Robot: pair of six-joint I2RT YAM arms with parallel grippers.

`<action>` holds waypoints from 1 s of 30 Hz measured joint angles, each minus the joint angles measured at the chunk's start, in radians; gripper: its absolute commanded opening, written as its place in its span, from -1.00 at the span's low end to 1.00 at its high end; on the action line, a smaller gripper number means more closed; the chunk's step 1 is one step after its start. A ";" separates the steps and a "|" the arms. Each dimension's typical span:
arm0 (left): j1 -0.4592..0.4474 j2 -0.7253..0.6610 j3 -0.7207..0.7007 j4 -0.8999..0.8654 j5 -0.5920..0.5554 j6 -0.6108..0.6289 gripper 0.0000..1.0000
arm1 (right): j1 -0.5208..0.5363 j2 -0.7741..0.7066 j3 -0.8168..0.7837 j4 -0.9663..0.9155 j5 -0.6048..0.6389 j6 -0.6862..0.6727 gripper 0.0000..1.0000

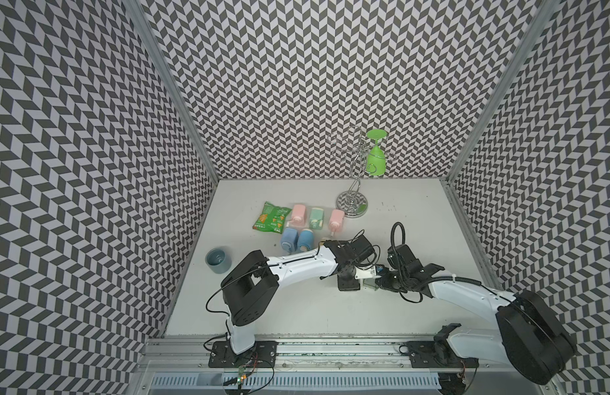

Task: Put the tray back into the pencil sharpener
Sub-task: Close the container of the pencil sharpener.

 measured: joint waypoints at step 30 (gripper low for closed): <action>0.000 -0.002 -0.018 0.031 0.003 0.029 0.24 | 0.040 0.024 -0.015 0.122 -0.116 0.039 -0.64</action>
